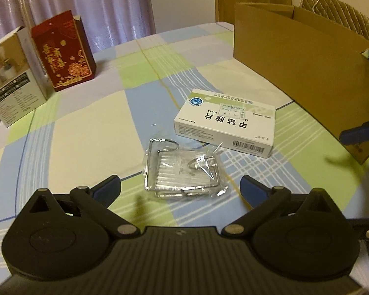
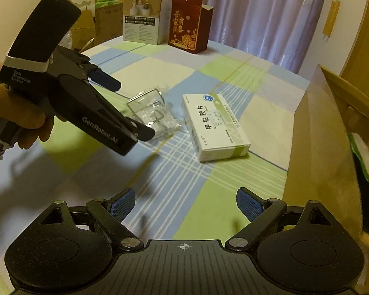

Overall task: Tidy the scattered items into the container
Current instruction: 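Lower the left gripper onto the wrapped wire soap rack while the right gripper approaches the white medicine box, then grasp the soap rack with the left gripper while the right gripper grasps the white medicine box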

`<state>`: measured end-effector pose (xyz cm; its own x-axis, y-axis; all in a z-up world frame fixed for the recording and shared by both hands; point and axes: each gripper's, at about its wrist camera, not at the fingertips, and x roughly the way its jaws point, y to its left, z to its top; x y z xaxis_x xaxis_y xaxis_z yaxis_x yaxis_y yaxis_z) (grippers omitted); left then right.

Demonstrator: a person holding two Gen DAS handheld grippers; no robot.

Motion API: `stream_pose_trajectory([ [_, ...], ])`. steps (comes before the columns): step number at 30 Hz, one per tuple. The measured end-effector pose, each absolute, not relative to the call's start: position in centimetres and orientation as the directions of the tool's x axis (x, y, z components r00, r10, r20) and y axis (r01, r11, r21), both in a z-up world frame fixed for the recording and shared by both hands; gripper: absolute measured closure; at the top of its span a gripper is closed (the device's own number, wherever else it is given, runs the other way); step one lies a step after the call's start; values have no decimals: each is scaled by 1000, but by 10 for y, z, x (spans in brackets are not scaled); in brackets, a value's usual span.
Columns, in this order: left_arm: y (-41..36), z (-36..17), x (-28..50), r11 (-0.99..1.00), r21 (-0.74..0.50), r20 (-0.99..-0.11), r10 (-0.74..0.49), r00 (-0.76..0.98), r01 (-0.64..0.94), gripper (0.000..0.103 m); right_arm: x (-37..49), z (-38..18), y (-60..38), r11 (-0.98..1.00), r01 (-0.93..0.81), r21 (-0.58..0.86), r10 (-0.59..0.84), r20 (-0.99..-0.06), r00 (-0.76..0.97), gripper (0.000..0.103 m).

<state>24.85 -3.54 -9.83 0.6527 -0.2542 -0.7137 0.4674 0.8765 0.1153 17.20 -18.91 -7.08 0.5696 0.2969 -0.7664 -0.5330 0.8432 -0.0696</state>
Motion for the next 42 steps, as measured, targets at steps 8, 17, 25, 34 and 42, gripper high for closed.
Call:
stream_pose_trajectory([
  [8,-37,-114,274,875,56,-782,-261,566,481,28,201,-83,-182,839,-536,-94,284,-764,579,9],
  [17,12,-95,255,916,12,-810,-225,541,400,36,243,-86,-171,851,-502,-154,238,-739,630,9],
  [25,24,-101,244,925,14,-819,-208,534,381,36,293,-109,-159,882,-445,-156,166,-781,602,9],
  [34,10,-98,231,915,-7,-817,-238,526,403,36,286,-105,-174,932,-363,19,221,-823,524,29],
  [42,-7,-94,187,919,-3,-803,-237,547,395,36,201,-95,-187,937,-339,80,248,-835,490,29],
])
